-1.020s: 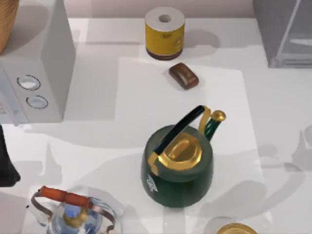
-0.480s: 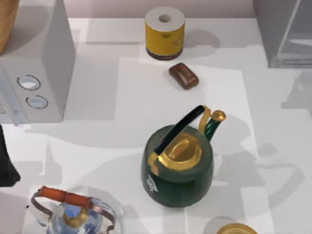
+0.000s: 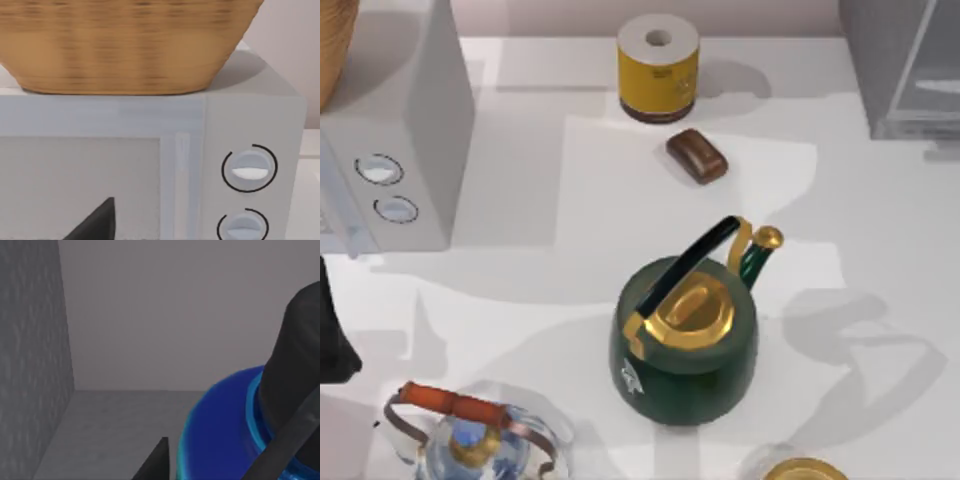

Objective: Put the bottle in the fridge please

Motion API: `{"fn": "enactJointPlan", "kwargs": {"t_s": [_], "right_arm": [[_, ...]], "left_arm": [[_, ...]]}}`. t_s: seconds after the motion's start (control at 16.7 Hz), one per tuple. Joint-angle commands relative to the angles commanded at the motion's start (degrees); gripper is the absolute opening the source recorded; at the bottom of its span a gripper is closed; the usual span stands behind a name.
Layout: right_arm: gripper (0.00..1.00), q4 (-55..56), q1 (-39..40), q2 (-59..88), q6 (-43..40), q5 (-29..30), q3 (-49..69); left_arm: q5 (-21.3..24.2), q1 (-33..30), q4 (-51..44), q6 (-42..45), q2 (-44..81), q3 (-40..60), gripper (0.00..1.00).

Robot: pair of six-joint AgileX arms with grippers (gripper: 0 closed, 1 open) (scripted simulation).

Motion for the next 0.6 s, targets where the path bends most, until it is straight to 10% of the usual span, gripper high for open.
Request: {"fn": "enactJointPlan", "kwargs": {"t_s": [0.6], "right_arm": [[0.01,6.68,-1.45,12.22,0.28,-1.33,5.66]], "left_arm": [[0.00,0.00,0.00,0.00,0.00,0.00,1.00]]}}
